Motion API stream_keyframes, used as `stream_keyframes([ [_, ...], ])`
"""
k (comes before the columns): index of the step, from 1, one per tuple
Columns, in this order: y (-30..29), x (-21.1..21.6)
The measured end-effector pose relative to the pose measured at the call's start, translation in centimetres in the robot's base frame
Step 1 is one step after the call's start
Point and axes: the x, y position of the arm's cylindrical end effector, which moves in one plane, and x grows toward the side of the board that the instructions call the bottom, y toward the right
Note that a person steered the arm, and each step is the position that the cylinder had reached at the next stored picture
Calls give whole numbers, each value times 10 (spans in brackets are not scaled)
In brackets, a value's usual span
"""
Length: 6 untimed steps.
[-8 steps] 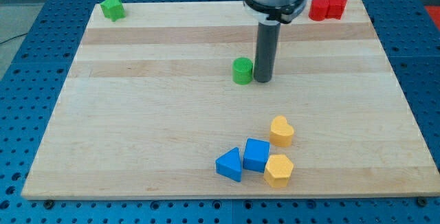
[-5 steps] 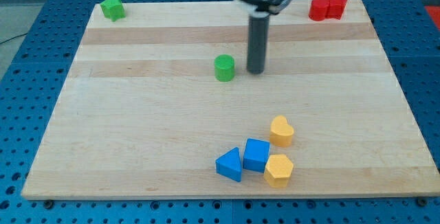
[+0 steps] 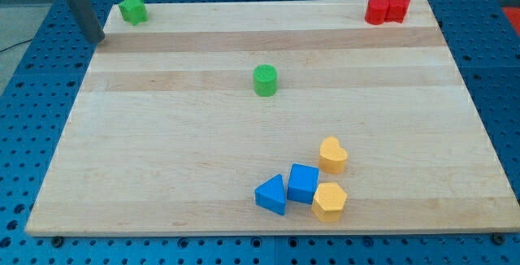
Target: Push the green star into the green circle
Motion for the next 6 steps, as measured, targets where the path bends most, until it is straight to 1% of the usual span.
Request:
stream_keyframes([
  [1,0,-78],
  [2,3,-78],
  [4,52,-42],
  [5,80,-50],
  [6,86,-77],
])
